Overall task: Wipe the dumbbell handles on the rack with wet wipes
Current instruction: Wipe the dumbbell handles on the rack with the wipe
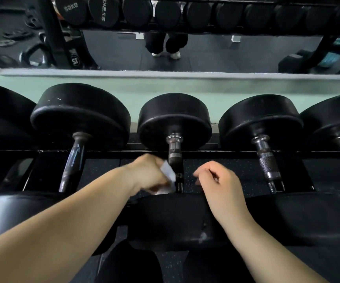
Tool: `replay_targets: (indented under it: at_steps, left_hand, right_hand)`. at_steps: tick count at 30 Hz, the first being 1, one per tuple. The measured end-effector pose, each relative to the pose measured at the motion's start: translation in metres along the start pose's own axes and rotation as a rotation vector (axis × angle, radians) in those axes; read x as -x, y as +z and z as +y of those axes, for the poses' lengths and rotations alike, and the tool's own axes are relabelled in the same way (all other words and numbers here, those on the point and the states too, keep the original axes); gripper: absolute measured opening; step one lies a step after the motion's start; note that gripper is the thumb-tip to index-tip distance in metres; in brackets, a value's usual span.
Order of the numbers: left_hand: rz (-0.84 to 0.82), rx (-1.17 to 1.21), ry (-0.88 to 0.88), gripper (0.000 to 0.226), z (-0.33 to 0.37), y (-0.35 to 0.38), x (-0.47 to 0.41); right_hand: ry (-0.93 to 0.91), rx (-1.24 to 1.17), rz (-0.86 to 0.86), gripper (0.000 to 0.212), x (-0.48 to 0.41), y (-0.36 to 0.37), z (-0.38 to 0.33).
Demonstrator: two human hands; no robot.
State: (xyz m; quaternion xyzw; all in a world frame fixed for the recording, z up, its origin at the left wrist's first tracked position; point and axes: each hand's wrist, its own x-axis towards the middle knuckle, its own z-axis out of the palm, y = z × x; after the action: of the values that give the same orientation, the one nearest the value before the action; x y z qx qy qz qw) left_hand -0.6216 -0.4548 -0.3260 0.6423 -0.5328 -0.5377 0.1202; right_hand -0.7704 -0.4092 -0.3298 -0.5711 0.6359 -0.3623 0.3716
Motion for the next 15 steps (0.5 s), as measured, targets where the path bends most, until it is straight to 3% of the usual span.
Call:
replay_targets:
  at_steps: [3,7,12,15]
  left_hand:
    - [-0.013,-0.149,-0.011,0.018,-0.003,0.007,0.006]
    - [0.076,0.138,0.040,0.019,-0.003,0.003,-0.005]
    - [0.006,-0.027,-0.029,0.003,-0.007,0.007,0.001]
    - [-0.022,0.137,-0.050,0.017,-0.011,0.004,-0.001]
  right_hand:
    - [-0.004,0.006,0.007,0.020,-0.002,0.001,0.000]
    - [-0.010,0.003,0.010,0.021,-0.001,0.001,0.001]
    - [-0.004,0.006,-0.002,0.020,0.001,0.001,0.001]
    - [0.005,0.013,-0.005,0.020,0.001,0.001,0.001]
